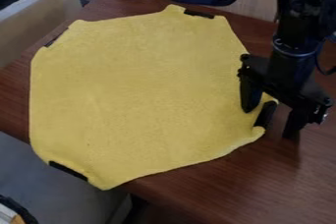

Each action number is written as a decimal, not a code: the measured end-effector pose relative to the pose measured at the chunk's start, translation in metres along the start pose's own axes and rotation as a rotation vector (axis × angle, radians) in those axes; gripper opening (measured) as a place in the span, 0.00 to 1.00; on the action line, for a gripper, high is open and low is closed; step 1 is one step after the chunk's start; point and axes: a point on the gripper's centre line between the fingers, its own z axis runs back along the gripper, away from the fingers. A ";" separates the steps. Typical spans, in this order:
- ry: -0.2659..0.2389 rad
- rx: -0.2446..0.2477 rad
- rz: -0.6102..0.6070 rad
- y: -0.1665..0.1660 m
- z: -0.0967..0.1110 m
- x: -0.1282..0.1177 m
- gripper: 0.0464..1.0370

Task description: Fold the cloth from right to center

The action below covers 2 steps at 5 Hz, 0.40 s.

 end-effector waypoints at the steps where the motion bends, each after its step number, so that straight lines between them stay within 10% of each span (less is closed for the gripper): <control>1: 0.000 0.002 -0.005 0.001 -0.001 -0.001 0.66; 2: -0.008 0.001 -0.007 0.002 0.000 -0.004 0.37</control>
